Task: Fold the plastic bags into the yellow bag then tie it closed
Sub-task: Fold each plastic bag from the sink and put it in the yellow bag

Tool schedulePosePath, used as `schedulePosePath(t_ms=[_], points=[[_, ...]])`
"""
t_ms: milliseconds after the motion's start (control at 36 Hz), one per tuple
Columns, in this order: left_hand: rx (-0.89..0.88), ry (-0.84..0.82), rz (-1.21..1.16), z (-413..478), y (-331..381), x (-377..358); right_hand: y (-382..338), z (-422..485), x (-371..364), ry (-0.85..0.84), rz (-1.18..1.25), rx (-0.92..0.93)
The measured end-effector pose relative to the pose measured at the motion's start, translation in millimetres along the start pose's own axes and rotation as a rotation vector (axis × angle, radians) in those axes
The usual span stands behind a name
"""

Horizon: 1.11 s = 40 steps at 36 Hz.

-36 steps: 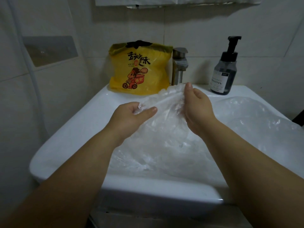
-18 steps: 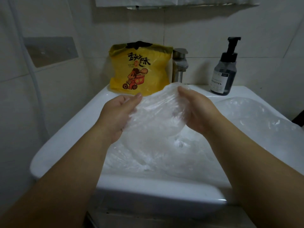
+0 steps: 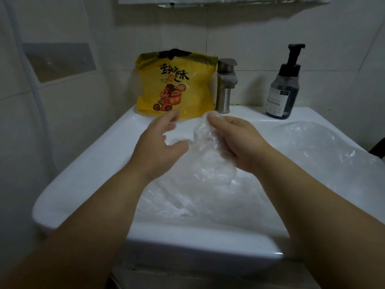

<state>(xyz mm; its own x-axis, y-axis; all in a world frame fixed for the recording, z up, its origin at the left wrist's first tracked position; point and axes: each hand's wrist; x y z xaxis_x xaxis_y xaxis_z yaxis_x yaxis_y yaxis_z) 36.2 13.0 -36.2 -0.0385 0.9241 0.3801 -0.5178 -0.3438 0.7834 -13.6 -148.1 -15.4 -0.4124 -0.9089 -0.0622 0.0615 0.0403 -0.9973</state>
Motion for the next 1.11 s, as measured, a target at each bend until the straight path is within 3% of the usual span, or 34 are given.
schedulePosePath(t_ms=[83,194,333,417,528,639,750,944,1111], points=[[0.136,-0.179,-0.211,-4,13,-1,3,1,-2,0.005,-0.003,0.005],[0.147,-0.26,-0.075,-6,13,-6,3,2,-3,-0.058,0.01,-0.013],[0.208,-0.213,-0.194,-3,9,-4,2,5,2,-0.049,0.131,-0.022],[0.321,-0.123,-0.376,3,8,-2,4,8,3,-0.013,0.016,-0.075],[0.439,-0.028,-0.544,9,6,0,4,0,1,-0.211,-0.155,-0.271],[0.482,-0.131,-0.659,11,3,4,10,4,-1,-0.122,0.007,-0.235],[0.521,-0.311,-0.533,7,0,0,4,6,-1,-0.151,0.253,-0.206],[0.467,-0.329,-0.589,10,-3,4,2,11,2,-0.068,0.313,-0.258],[0.366,-0.541,-0.412,5,-5,4,-3,14,13,0.016,0.548,-0.335]])
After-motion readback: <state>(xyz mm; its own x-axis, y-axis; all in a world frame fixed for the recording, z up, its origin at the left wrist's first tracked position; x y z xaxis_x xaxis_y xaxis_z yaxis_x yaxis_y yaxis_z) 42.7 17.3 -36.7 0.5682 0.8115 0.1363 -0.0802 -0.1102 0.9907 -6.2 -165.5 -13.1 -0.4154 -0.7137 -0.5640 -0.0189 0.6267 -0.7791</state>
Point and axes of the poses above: each hand's wrist, its own z-axis towards the middle knuckle, its own x-axis out of the back of the hand, y = z × x, and after that the axes turned 11 degrees about y, right-handed
